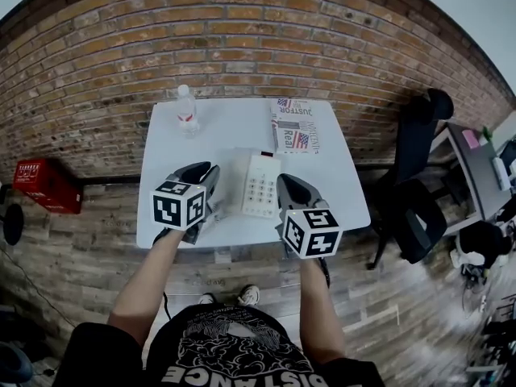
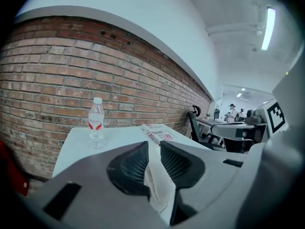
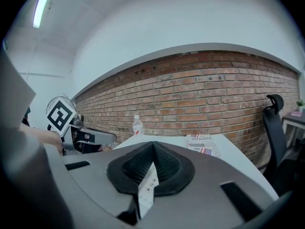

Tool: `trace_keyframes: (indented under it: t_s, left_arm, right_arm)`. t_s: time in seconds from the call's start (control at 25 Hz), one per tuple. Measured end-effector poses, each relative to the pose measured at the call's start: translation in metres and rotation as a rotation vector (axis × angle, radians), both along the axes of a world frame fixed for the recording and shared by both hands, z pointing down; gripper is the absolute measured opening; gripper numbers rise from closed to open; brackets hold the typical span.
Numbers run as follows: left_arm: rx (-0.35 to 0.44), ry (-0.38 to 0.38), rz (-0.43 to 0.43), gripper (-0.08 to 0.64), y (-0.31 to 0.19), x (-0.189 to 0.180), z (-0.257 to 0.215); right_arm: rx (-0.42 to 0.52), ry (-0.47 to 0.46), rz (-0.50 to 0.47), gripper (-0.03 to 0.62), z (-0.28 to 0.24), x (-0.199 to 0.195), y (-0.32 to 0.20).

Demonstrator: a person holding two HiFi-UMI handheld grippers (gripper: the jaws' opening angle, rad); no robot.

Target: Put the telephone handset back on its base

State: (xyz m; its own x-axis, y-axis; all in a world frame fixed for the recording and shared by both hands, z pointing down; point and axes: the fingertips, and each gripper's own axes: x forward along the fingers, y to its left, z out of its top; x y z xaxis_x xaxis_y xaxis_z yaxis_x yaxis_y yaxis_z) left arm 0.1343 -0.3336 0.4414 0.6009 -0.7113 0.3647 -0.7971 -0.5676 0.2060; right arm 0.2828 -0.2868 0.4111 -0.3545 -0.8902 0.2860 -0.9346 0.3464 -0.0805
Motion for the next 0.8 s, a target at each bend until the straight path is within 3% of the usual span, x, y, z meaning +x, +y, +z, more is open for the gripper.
trace_keyframes:
  t_s: [0.32,0.8]
  left_arm:
    - [0.074,0.031,0.008,0.051,0.018,-0.03,-0.028]
    - [0.156,0.01,0.037,0.014,0.038,-0.059,-0.042]
  right_arm:
    - [0.039,0.021,0.037,0.0,-0.018,-0.017,0.02]
    - [0.082,0.049,0.061,0.0,-0.036,-0.039,0.043]
